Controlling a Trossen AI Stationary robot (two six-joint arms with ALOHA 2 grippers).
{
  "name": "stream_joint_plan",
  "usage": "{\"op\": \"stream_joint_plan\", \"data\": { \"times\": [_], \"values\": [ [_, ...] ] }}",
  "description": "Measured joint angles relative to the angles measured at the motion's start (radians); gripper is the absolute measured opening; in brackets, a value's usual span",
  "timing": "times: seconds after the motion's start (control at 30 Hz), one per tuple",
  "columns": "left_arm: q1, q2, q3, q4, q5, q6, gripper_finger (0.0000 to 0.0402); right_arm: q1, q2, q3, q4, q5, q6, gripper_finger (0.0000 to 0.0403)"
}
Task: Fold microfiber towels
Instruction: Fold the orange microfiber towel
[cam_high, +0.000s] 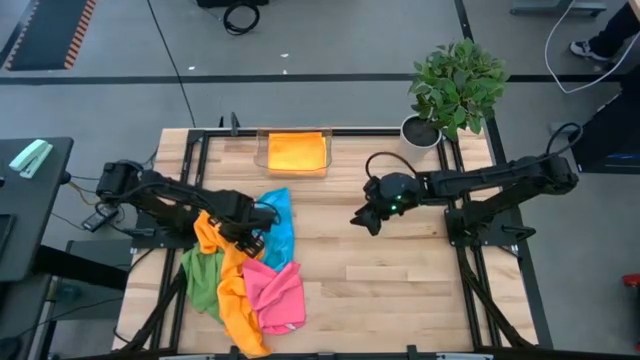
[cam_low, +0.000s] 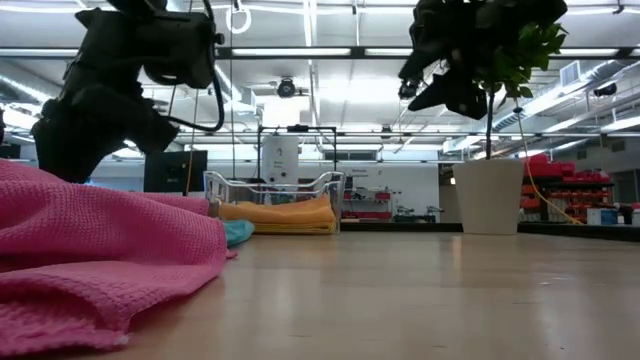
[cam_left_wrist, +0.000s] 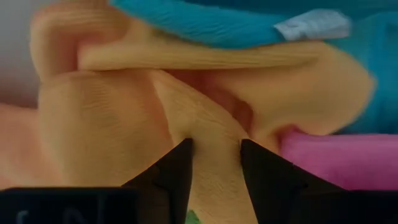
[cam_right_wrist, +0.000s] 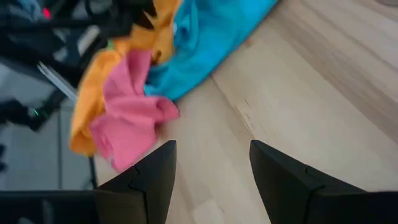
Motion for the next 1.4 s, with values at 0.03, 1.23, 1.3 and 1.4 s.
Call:
{"op": "stream_joint_plan", "data": {
  "times": [0.03, 1.23, 1.3, 1.4],
  "values": [
    [-0.011, 0.000, -0.003, -0.005, -0.016, 0.004, 0.0134, 0.003, 0.000, 0.000, 0.007, 0.004, 0.023, 0.0211],
    [-0.034, 0.229, 0.982, 0.416, -0.047, 0.357, 0.0006, 0.572, -0.509, 0.016, -0.302, 0.434, 0.056, 0.0209],
    [-0.038, 0.291, 0.981, 0.466, 0.059, 0.299, 0.0009, 0.584, -0.513, 0.016, -0.376, 0.429, 0.031, 0.0209],
    [-0.077, 0.369, 0.981, 0.429, 0.130, 0.213, 0.0009, 0.602, -0.493, 0.011, -0.439, 0.422, -0.001, 0.0209]
  ]
}}
